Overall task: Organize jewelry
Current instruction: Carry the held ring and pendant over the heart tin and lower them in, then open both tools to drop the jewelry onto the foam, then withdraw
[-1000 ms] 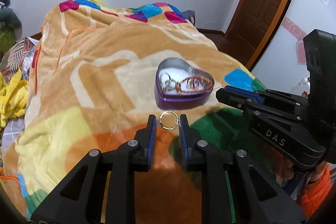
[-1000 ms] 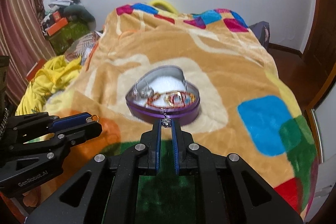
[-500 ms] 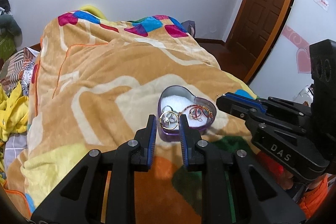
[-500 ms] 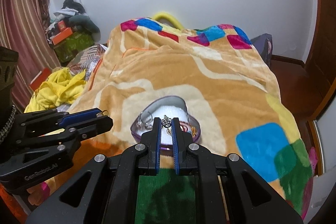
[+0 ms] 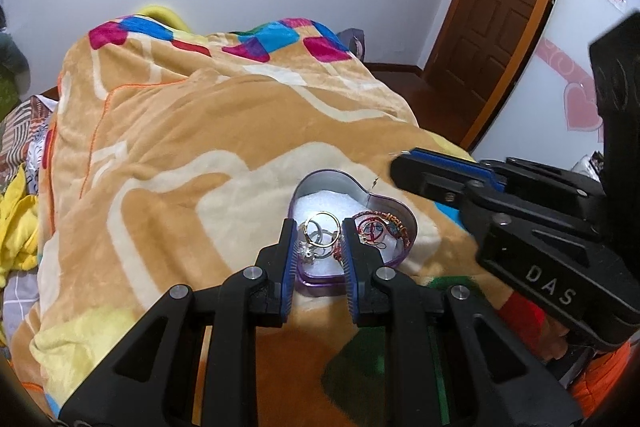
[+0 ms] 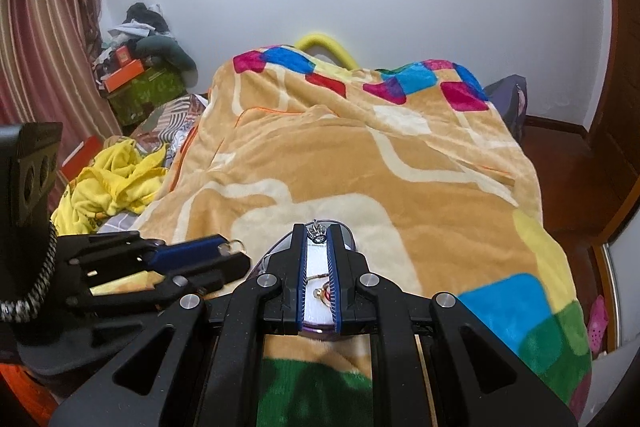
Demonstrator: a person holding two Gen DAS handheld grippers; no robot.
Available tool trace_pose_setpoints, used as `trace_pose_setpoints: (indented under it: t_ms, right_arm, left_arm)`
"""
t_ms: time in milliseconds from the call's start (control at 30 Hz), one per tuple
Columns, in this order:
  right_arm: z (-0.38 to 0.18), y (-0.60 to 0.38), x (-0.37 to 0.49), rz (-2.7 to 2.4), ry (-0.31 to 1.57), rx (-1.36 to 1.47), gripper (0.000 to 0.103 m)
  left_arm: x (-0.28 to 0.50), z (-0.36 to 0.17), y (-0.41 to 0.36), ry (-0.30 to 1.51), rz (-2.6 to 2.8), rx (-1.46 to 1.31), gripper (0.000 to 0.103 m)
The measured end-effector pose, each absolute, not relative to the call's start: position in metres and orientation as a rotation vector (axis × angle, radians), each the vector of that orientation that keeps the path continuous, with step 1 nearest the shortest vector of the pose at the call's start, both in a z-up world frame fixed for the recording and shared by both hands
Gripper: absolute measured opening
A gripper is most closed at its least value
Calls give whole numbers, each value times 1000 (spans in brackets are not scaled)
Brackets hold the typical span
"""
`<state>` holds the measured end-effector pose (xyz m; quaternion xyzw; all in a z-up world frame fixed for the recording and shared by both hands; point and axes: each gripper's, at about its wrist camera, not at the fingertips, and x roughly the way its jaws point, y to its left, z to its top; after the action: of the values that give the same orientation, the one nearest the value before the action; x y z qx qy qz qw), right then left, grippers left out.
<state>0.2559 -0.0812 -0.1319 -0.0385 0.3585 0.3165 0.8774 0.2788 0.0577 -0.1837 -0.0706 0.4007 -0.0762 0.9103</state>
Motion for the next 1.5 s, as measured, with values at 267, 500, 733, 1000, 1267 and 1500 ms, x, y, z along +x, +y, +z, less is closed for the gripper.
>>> trace_pose_setpoints:
  t_ms: [267, 500, 733, 1000, 1267, 1500]
  right_arm:
    - [-152, -76, 277, 691, 845, -95, 9]
    - [-158, -79, 281, 717, 880, -110, 9]
    - [-159, -78, 279, 715, 880, -146, 9]
    - [-153, -81, 274, 704, 880, -160, 21]
    - [-136, -89, 261, 684, 837, -145, 30]
    - [-104, -100, 238, 666, 749, -121, 30]
  left_arm:
    - [290, -194, 53, 863, -177, -128, 20]
    - [297, -201, 54, 893, -188, -143, 20]
    - [298, -202, 54, 896, -184, -141, 20]
    - [289, -192, 57, 869, -171, -141, 21]
    - [269, -164, 62, 820, -134, -116, 21]
    - [237, -127, 59, 735, -87, -55, 22]
